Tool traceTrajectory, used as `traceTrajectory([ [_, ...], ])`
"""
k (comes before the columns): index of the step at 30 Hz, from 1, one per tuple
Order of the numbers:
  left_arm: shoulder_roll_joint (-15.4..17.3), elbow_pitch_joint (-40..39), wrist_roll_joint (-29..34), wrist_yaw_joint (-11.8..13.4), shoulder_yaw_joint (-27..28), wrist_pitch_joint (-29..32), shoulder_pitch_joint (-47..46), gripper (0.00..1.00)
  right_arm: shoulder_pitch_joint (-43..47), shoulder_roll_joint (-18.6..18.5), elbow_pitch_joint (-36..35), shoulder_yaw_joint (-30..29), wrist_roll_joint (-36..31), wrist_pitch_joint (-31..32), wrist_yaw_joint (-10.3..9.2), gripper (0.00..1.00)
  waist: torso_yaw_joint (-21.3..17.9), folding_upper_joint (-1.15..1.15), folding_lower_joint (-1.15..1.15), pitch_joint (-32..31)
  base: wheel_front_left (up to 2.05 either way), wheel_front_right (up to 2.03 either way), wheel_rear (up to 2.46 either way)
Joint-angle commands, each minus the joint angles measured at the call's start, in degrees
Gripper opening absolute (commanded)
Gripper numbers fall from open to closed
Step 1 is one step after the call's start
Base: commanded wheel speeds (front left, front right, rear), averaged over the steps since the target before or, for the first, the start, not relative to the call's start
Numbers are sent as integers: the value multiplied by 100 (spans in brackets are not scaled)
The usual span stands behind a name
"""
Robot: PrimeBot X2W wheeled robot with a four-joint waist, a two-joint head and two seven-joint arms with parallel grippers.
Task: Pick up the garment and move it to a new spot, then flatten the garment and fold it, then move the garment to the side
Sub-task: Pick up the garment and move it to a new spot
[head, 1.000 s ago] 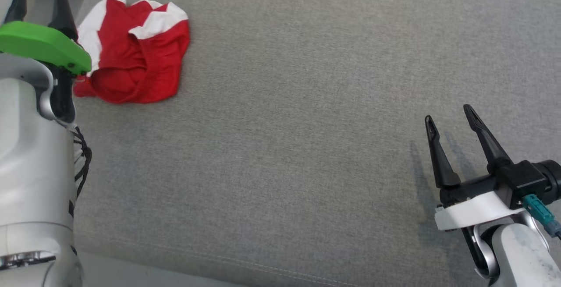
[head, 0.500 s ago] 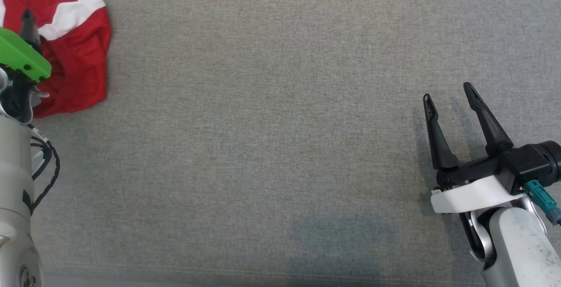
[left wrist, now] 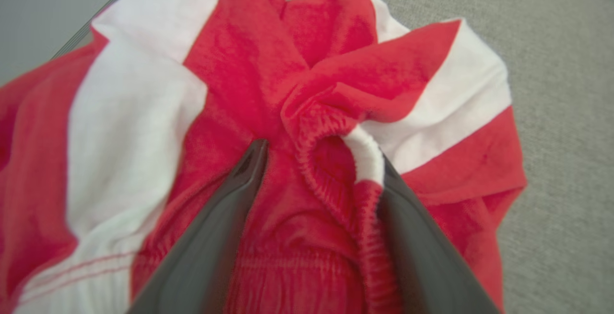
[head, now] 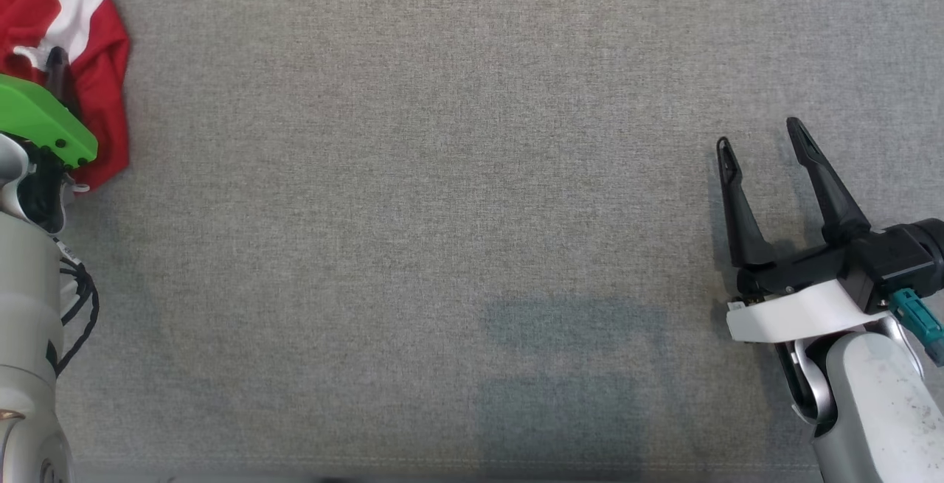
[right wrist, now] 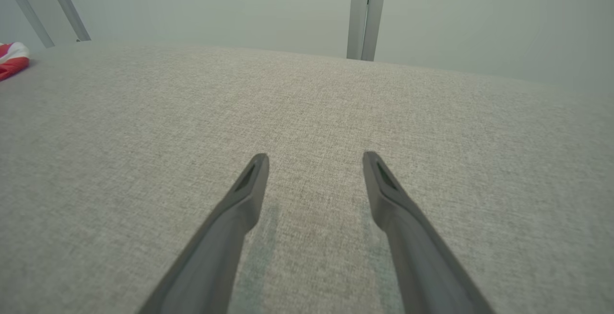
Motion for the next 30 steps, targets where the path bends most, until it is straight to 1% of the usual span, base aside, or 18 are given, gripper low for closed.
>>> traceTrajectory([
  [1, -141, 119, 10, -13, -59, 114, 180, 94, -77, -32, 2, 4, -36, -22, -8, 100, 24, 0, 0, 5, 0, 0, 0],
  [2, -165, 125, 2, -15, -84, 114, 192, 29, -89, -38, 11, 11, -38, -22, -8, 100, 38, 0, 0, 1, 0, 0, 0],
  [3, -182, 130, -7, -18, -102, 105, 207, 0, -108, -36, 15, 21, -42, -22, -8, 100, 52, 0, 0, -8, 0, 0, 0],
  [4, -191, 119, 11, -21, -141, 31, 218, 0, -123, -28, 16, 29, -45, -22, -8, 100, 66, 0, 0, -22, 0, 0, 0],
  [8, -160, -179, 111, -25, -360, -599, 194, 0, -132, -5, 61, 48, -16, -22, -8, 100, 115, 0, 0, -159, 0, 0, 0],
  [9, -160, -179, 111, -25, -360, -599, 194, 0, -132, -5, 61, 48, -16, -22, -8, 100, 115, 0, 0, -159, 0, 0, 0],
  [10, -138, -263, 102, -26, -415, -750, 184, 0, -132, 4, 75, 55, -3, -23, -8, 100, 121, 0, 0, -209, 0, 0, 0],
  [13, -71, -497, 60, -25, -633, -1133, 237, 0, -112, 62, 109, 69, 28, -22, -8, 100, 131, 0, 0, -408, 0, 0, 0],
  [16, -23, -799, -42, -22, -884, -1377, 340, 0, -13, 154, 137, 17, 73, -22, -8, 100, 137, 0, 0, -672, 0, 0, 0],
  [24, 93, -1870, -330, -22, -1704, -1589, 811, 0, 351, 395, 149, -338, 169, -23, -8, 100, 80, 0, 0, -1504, 0, 0, 0],
  [27, 187, -2287, -341, -22, -2049, -1607, 1006, 0, 499, 473, 148, -427, 199, -23, -8, 100, -26, 0, 0, -1815, 0, 0, 0],
  [30, 208, -2697, -395, -22, -2341, -1615, 1182, 0, 654, 522, 136, -475, 226, -22, -8, 100, -175, 0, 0, -2076, 0, 0, 0],
])
